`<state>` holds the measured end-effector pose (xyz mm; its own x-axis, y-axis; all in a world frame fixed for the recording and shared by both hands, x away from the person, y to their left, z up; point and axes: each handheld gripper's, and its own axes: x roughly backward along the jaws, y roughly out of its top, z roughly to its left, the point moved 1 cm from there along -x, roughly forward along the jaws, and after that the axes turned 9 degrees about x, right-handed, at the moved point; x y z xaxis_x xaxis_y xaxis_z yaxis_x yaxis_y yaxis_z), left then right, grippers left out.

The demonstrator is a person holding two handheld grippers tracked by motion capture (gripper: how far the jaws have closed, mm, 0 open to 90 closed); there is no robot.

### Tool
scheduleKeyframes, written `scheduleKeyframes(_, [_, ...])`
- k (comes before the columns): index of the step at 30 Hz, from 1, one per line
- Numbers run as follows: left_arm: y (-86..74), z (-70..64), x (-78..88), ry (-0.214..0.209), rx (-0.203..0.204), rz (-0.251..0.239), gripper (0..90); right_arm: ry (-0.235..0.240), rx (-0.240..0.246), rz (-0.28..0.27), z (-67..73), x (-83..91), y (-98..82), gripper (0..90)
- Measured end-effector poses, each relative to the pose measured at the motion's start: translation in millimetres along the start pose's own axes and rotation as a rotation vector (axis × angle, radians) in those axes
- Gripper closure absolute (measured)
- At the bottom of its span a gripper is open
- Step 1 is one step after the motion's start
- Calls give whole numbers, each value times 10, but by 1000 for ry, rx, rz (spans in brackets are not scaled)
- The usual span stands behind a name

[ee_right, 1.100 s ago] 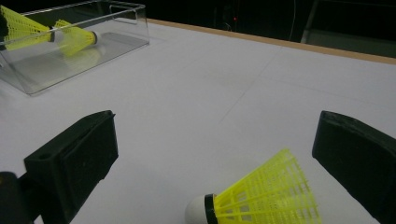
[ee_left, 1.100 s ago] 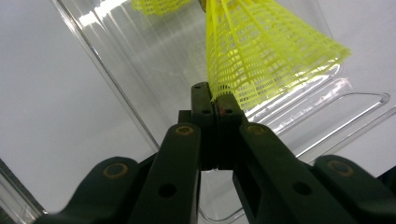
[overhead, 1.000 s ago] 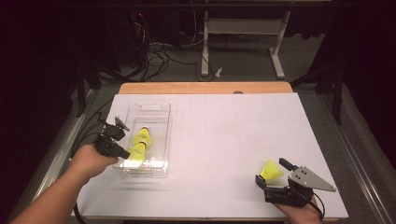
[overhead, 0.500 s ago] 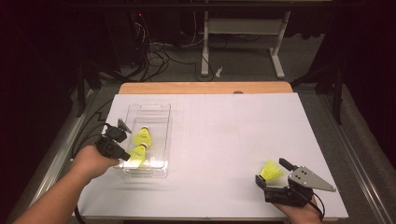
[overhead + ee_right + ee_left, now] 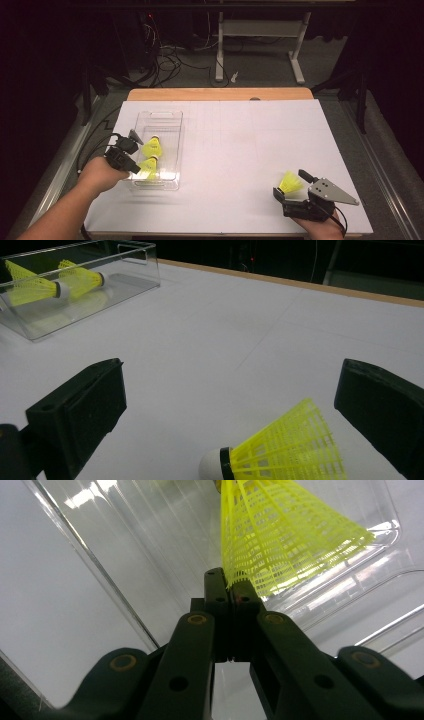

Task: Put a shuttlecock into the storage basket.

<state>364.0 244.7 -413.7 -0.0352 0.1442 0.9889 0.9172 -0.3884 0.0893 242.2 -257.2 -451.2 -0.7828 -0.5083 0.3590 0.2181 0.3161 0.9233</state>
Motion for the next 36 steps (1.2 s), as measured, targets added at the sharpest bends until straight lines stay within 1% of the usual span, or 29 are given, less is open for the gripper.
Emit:
scheduleKeyframes(2, [2,-1,-8,5,1,2,894,1,0,1,-1,1,0,8])
scheduleKeyframes(5, [-1,-3,-29,1,5,7,893,1,1,0,-3,2,0,8])
scheduleKeyframes(6, [-8,-9,-33,5,16,17,892,1,1,0,-3,2,0,8])
scheduleKeyframes(12, [-17,2,-47,9,19,19,889,4,3,0,2,-3,-1,8])
scheduleKeyframes(16, [-27,18,-54,4,23,20,886,4,4,0,3,-5,0,8])
scheduleKeyframes(23, [-31,6,-58,10,16,25,882,5,4,1,7,-5,0,8])
scheduleKeyframes(32, [-25,8,-57,-4,14,31,864,6,5,-3,9,1,5,8])
scheduleKeyframes(36, [-25,4,-64,-1,13,35,857,5,3,-4,2,5,4,8])
